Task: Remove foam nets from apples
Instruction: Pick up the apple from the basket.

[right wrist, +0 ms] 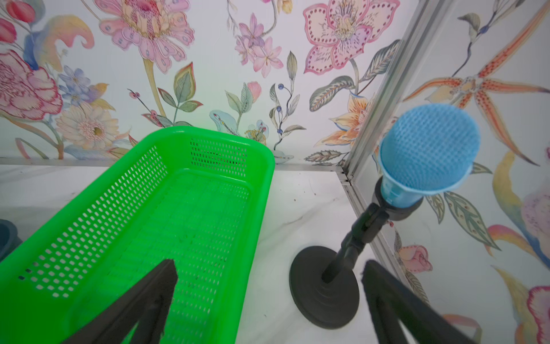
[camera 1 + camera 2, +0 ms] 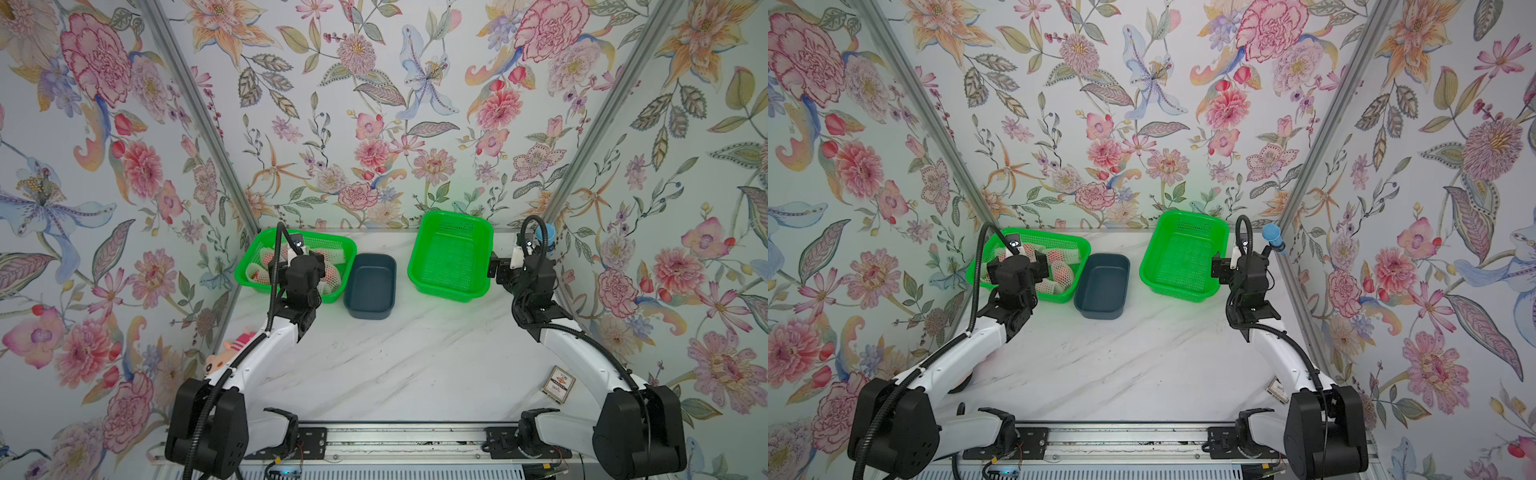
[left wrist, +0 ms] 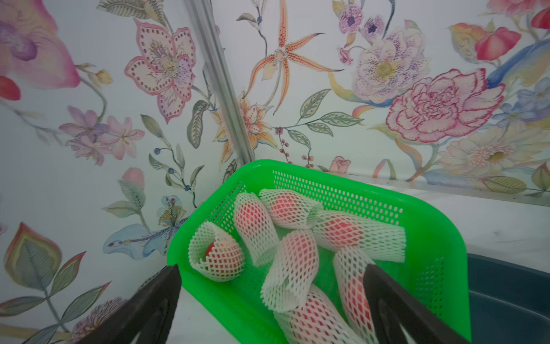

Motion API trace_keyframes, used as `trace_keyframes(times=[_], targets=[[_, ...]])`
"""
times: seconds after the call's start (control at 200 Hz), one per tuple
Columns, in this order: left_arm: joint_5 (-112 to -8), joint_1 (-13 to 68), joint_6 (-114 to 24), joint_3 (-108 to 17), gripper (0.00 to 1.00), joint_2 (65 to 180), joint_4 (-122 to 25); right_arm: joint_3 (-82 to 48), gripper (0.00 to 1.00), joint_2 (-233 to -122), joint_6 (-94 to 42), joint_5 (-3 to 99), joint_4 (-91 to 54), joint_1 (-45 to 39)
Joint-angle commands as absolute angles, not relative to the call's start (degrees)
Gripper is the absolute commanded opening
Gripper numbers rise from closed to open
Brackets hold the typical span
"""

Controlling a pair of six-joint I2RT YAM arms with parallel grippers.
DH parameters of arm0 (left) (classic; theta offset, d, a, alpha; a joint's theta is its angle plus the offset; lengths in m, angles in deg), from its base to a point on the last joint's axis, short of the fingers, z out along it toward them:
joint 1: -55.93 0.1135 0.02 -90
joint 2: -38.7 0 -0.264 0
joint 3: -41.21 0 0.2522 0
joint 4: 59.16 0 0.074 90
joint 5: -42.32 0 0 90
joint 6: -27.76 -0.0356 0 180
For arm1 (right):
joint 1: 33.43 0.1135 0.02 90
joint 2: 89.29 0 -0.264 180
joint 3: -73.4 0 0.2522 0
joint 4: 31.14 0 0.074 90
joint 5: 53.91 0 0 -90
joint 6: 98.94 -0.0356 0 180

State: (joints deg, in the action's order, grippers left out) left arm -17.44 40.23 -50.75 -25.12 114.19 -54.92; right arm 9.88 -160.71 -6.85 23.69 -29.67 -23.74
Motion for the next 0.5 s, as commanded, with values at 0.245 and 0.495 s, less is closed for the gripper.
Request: trace_keyframes(times=[0.245,0.495], targets=[[-38.8,44.2,-44.3,-46.8,0.99,127.7,-19.7,-2.0,0.99,-162.9,-13.1,36.1,-2.8,-17.6],[-42.1,48.6,-38.7,-50.9,0.99,136.3,-16.7,-0.8,0.99,-160.1,-13.6,39.7,-1.2,-12.8]])
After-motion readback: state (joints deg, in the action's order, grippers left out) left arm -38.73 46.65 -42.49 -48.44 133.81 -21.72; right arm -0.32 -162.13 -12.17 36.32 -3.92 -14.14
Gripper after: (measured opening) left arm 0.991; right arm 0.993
